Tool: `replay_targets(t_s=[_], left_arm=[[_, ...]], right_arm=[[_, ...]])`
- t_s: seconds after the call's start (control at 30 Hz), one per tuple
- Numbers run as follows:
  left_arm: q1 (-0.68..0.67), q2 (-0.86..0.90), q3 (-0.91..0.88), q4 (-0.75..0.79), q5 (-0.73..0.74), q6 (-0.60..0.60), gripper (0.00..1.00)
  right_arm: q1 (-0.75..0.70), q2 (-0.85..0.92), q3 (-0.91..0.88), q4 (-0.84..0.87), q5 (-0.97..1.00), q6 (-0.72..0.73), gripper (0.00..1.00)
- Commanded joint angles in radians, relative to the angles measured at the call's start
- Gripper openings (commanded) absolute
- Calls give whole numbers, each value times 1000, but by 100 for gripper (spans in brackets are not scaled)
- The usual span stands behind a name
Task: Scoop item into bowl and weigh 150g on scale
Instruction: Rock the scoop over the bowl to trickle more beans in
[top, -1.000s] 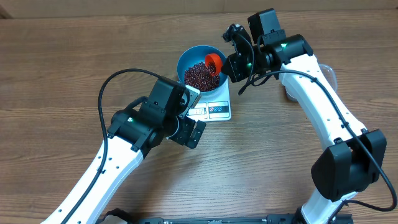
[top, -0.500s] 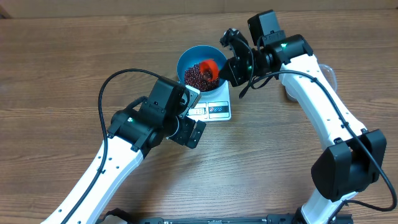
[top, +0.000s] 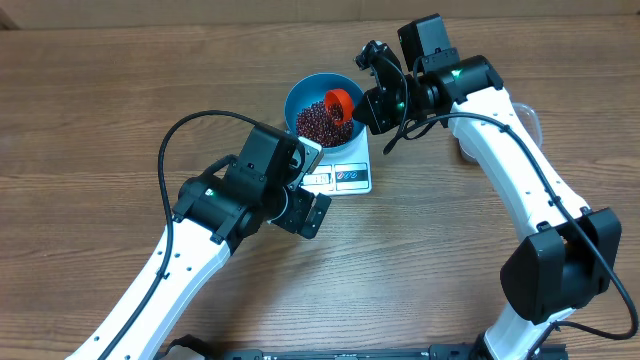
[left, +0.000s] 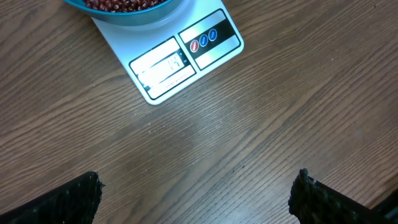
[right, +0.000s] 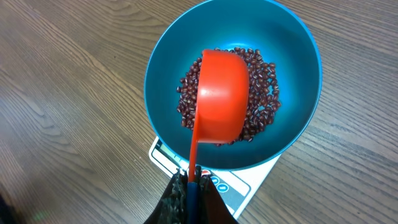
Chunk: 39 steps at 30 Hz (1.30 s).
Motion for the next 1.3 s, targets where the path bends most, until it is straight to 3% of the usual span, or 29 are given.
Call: replay_targets(t_s=[0.0, 0.63, 0.77, 0.93, 1.27], left_arm=[[-5, -3, 3, 2, 13, 1, 100], [-5, -3, 3, 2, 13, 1, 100], [-5, -3, 3, 2, 13, 1, 100], [-5, -3, 3, 2, 13, 1, 100], [-5, -3, 3, 2, 13, 1, 100]], right_arm=[[2, -19, 31, 4, 6, 8, 4], [2, -19, 31, -1, 2, 30, 4], [9, -19, 31, -55, -108, -152, 4], [9, -19, 31, 0, -4, 8, 4], [9, -19, 31, 6, -5, 11, 4]])
